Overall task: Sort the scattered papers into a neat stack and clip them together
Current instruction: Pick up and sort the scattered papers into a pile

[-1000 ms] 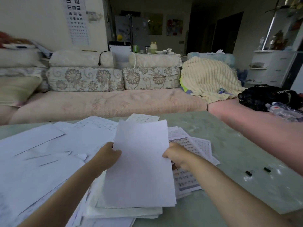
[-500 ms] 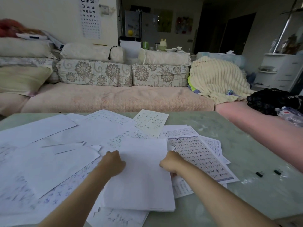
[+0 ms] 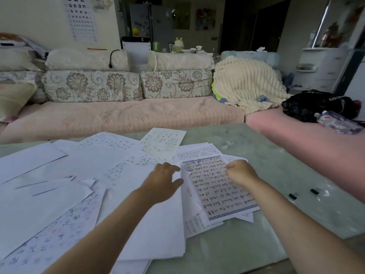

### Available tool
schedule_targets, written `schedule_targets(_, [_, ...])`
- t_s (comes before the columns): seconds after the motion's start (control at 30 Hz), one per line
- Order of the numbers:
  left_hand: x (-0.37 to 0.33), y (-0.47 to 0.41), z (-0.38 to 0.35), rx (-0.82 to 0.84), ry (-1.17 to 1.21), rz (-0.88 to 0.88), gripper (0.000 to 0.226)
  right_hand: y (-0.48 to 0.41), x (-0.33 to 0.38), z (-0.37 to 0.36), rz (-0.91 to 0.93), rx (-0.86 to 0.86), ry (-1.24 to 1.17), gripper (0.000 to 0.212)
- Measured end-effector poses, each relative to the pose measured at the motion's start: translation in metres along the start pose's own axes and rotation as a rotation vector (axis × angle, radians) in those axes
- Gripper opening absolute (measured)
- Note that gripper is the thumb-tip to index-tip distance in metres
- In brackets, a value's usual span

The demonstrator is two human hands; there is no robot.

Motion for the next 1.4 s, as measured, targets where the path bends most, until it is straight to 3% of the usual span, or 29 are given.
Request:
schedule_targets(0.1, [-0.023, -0.03, -0.035, 0.126, -0.015, -0.003, 0.055, -0.023, -0.037, 0.018, -0.081, -0.062, -0.082, 0.023])
schedule_targets(0.2, [-0.031, -0.064, -0.063, 0.218, -0.054, 0.041, 0.066, -0.041, -0.058, 0.028, -0.101, -0.094, -0.11, 0.045])
schedule_targets(0.5, [-0.02, -0.136, -0.092, 0.301, -0.261, 0.121, 0.113, -0.106, -0.046, 0.008, 0.087, 0.042, 0.386, 0.083])
schedule_targets(0.57, [-0.015, -0.149, -0.091, 0.291, -0.285, 0.129, 0.117, -0.121, -0.045, 0.006, 0.073, 0.085, 0.476, 0.098])
schedule_targets(0.63, [-0.01, -0.158, -0.09, 0.284, -0.266, 0.153, 0.118, -0.131, -0.046, 0.009, 0.06, 0.129, 0.525, 0.099])
schedule_targets(0.87, [-0.006, -0.177, -0.087, 0.218, -0.183, 0.138, 0.098, -0.147, -0.051, 0.005, 0.034, 0.21, 0.519, 0.083])
schedule_targets(1.0, [-0.016, -0.178, -0.094, 0.259, -0.062, 0.093, 0.091, -0.147, -0.052, 0.008, 0.085, 0.188, 0.247, 0.031])
schedule_targets(1.07, [-0.021, -0.179, -0.095, 0.236, -0.059, 0.031, 0.085, -0.145, -0.053, 0.017, 0.104, 0.16, 0.06, 0.021])
schedule_targets(1.23, [-0.053, -0.176, -0.073, -0.047, -0.03, -0.283, 0.028, -0.138, -0.049, 0.053, 0.109, -0.036, -0.466, 0.045])
schedule_targets(1.3, [-0.069, -0.173, -0.062, -0.154, -0.04, -0.41, 0.018, -0.133, -0.041, 0.055, 0.145, -0.007, -0.52, 0.047])
schedule_targets(1.4, [-0.085, -0.176, -0.06, -0.093, -0.065, -0.459, 0.014, -0.124, -0.026, 0.047, 0.204, 0.095, -0.612, 0.049])
Point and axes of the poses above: each hand's wrist, its own y-axis away from the middle knuckle, its own z-axis out of the back of the hand, x = y × z, the point moved 8 cm from there along -y, towards the middle knuckle, and after that the axes turned 4 degrees about y, right-handed, at the moved point
